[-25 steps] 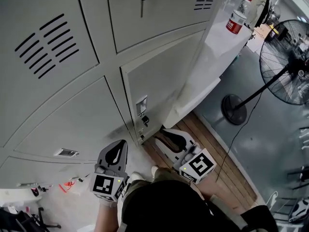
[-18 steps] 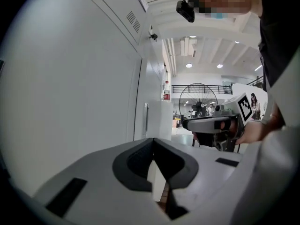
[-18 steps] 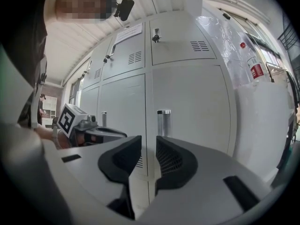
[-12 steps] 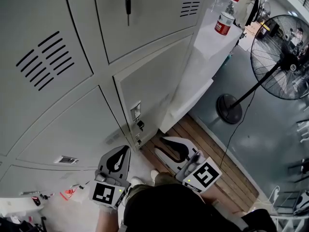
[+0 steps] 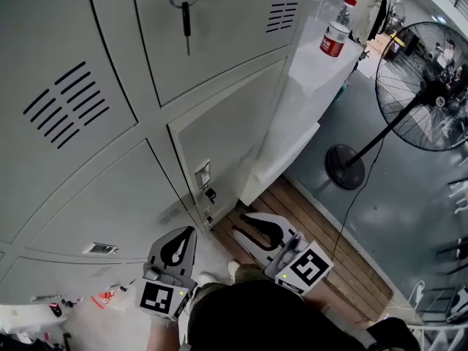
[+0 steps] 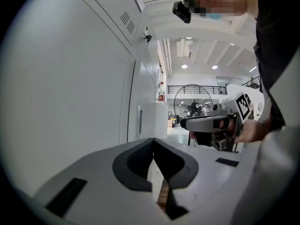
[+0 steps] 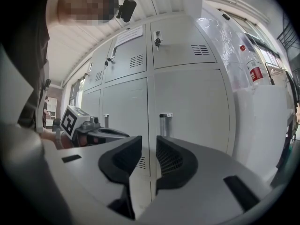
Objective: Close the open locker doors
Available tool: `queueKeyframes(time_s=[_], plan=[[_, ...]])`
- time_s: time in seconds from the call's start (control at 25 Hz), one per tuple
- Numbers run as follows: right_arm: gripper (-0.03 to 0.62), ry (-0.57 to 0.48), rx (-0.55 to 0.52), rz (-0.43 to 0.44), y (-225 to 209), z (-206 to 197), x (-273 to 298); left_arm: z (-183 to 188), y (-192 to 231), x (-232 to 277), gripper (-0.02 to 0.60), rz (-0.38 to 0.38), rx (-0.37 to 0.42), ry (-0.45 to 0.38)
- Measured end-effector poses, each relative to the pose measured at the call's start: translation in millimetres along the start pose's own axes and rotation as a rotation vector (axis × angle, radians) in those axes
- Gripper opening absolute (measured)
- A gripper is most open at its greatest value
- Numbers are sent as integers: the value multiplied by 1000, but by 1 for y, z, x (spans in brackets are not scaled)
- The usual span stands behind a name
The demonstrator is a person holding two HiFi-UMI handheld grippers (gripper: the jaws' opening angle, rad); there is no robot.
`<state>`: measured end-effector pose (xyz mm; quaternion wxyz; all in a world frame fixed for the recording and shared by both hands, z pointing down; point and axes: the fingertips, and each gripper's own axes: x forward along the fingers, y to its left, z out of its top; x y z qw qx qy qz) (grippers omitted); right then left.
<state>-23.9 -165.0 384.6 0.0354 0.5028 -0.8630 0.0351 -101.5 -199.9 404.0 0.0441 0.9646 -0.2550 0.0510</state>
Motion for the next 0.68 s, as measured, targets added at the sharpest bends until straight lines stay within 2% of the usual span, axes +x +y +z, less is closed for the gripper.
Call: queueKeyframes(time_s=[0.68], plan=[[101, -28, 23, 77, 9, 7, 11, 2, 1, -8, 8, 35, -1, -4]])
